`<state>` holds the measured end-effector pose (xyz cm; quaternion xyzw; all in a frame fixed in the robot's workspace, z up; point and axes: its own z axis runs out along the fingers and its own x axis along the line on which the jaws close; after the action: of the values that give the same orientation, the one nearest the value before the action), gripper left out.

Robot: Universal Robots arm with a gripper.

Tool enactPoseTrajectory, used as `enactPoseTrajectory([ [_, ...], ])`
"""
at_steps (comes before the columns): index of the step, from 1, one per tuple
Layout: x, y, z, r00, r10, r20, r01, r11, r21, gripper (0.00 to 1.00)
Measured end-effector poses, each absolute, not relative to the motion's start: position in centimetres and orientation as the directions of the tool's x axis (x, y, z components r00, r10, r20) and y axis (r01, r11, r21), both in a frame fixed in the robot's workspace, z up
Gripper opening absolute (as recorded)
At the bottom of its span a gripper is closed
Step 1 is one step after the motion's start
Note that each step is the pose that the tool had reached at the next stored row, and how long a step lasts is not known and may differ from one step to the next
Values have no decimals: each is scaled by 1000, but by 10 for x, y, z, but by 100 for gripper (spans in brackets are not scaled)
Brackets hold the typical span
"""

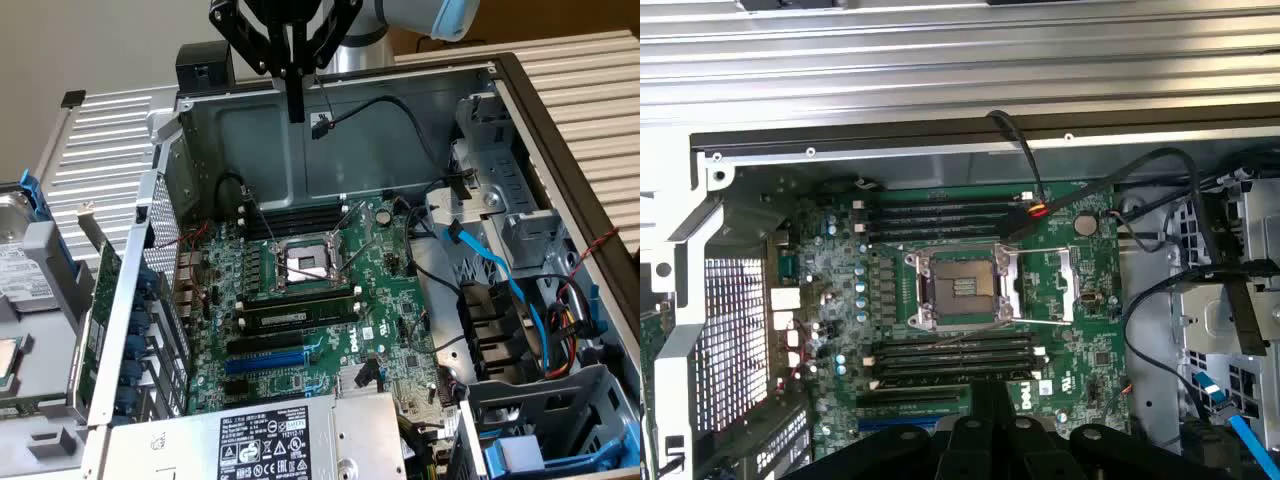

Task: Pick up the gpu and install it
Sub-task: 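Reach for the gpu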

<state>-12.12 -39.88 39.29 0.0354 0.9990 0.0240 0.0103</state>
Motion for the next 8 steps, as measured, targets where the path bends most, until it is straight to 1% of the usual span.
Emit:
enactPoseTrajectory([
  [8,-121,-399,393,-997,71,-19,70,996,49,11],
])
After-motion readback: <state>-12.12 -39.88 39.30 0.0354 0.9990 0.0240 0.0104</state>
